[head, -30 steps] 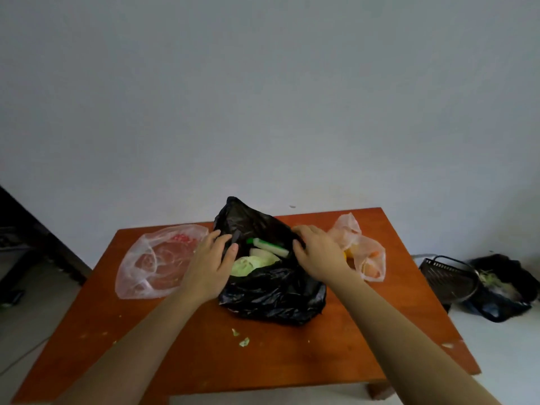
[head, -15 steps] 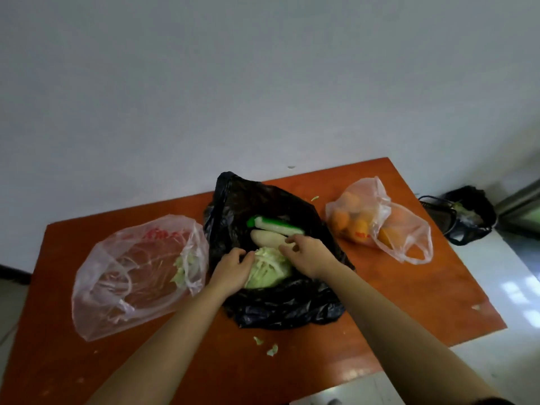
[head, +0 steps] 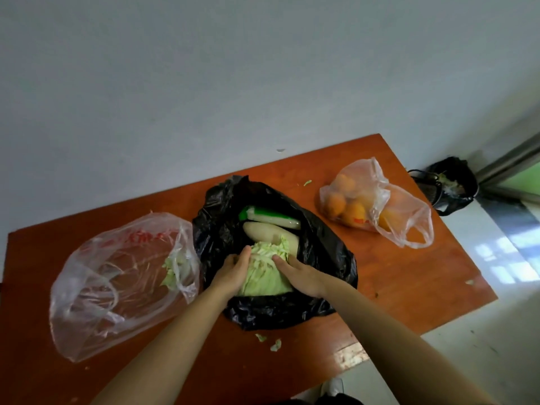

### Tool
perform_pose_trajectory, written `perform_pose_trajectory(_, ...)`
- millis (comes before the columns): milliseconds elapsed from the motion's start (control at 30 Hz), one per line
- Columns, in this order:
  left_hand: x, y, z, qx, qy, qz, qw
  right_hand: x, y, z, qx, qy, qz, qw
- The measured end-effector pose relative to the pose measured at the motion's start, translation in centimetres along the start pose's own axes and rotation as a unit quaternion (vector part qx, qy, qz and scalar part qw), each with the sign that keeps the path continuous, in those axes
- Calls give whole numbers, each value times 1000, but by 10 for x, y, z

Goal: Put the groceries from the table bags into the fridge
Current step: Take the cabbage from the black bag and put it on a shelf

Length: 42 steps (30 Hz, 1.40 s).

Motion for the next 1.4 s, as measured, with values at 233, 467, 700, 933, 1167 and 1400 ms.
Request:
perform_pose_trajectory(233,23,12,17,62,-22,4,998,-11,12,10,73,60,-2,996)
perform_pose_trajectory(467,104,35,77,165,-152,41,974,-61,82,60,197,202,0,959)
perform_pose_trajectory(700,189,25,176,243,-351,133,895,-94,153,165,365,398,-43,841)
perform_pose_trajectory(933,239,-37,276,223,-501,174,818,-55,205,263,467,455,-80,754)
perform_pose_trajectory(1167,261,-112,318,146,-571,124,798,44,211,306,564,397,-187,699)
perform_pose_trajectory(1400,287,-207,356,-22,-632,65,772,134,191,400,705,322,-205,598)
Point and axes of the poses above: each hand's wrist, its own z-axis away from the middle knuckle, its own y-axis out of the back of the hand, x = y × z, the point moved 8 cm from there along -z, towards the middle knuckle, and after that the axes turned 5 degrees about z, right-handed, at the moved point
